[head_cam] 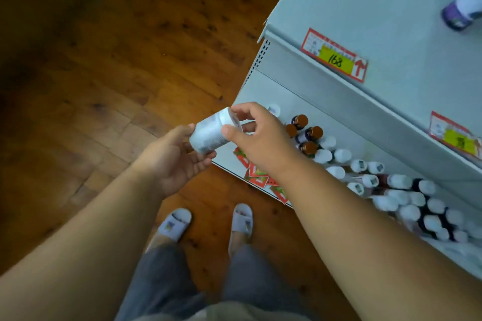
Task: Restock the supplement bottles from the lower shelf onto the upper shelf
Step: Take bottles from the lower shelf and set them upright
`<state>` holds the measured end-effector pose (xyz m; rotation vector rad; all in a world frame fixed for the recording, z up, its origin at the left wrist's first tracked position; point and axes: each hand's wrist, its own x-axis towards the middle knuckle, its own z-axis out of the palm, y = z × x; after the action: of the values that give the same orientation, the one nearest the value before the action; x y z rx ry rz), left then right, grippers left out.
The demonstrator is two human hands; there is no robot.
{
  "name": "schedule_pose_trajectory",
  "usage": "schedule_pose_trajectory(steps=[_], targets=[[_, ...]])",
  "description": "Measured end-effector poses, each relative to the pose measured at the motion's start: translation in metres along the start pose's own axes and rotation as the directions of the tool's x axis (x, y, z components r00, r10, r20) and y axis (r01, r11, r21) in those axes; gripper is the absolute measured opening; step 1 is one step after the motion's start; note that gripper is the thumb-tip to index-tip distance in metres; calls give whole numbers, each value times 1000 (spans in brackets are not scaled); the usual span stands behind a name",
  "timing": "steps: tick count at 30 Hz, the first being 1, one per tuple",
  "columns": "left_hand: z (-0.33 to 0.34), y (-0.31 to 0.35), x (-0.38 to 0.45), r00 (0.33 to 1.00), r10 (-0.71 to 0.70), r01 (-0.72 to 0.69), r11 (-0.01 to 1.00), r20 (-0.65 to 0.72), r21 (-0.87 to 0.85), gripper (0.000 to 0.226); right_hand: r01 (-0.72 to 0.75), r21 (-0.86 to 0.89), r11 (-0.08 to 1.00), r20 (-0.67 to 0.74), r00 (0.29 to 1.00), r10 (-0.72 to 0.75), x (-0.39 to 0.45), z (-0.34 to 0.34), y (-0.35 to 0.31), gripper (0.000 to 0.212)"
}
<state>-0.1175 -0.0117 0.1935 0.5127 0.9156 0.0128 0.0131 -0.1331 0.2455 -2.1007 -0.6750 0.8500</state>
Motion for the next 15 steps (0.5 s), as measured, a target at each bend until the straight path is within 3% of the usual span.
schedule_pose_trajectory(steps=[2, 5, 11, 15], targets=[[4, 6, -26, 990, 42, -49, 998, 138, 49, 14, -35, 31, 999, -68, 997, 38, -23, -8, -15, 34], [20, 18, -57, 948, 21, -73, 986, 318, 151, 26, -52, 141, 989, -195, 978, 79, -59, -22, -29, 30], [87, 21, -106, 851, -195, -48, 895, 487, 443, 41, 33, 423, 906, -398, 905, 153, -143, -70, -43, 26], [169, -14, -143, 768, -178, -205, 842, 615, 500, 34, 109, 495, 862, -563, 796, 223, -223, -130, -39, 20]])
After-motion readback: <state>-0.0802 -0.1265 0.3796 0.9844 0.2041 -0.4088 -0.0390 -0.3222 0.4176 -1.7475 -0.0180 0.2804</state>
